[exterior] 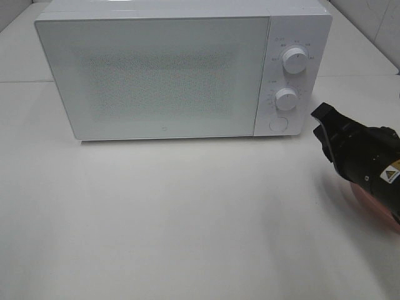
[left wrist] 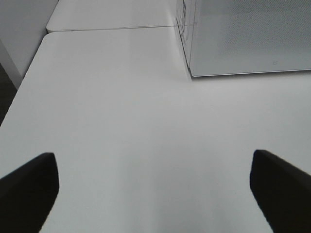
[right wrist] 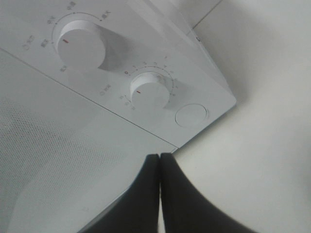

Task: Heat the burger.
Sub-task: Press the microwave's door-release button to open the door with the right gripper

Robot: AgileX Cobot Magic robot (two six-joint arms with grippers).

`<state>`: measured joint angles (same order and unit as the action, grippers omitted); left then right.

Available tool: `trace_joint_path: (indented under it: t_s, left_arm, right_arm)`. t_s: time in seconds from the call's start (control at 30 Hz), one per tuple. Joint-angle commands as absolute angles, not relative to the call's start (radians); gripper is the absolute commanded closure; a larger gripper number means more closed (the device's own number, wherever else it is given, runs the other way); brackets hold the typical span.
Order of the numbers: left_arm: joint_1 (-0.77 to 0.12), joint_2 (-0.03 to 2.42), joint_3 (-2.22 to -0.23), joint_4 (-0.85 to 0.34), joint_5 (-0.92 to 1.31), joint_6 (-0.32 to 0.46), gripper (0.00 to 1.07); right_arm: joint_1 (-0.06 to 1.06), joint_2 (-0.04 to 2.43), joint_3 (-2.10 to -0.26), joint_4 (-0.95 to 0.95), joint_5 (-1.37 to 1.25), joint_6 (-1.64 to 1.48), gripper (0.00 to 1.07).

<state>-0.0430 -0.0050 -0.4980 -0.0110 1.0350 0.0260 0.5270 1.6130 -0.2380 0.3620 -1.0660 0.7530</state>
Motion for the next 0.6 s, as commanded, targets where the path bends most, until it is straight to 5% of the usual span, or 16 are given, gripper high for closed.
trace_joint_path:
  t_s: [0.03, 0.6]
  left_arm:
    - [-0.046, -0.026, -0.496, -0.017, 1.031, 0.02, 0.04]
    - [-0.046, -0.026, -0.496, -0.017, 1.031, 0.02, 0.04]
  right_arm:
    - [0.532, 1.676, -0.275, 0.337, -1.102, 0.947, 1.07]
    - [0.532, 1.918, -0.497, 0.42, -0.993, 1.279, 1.07]
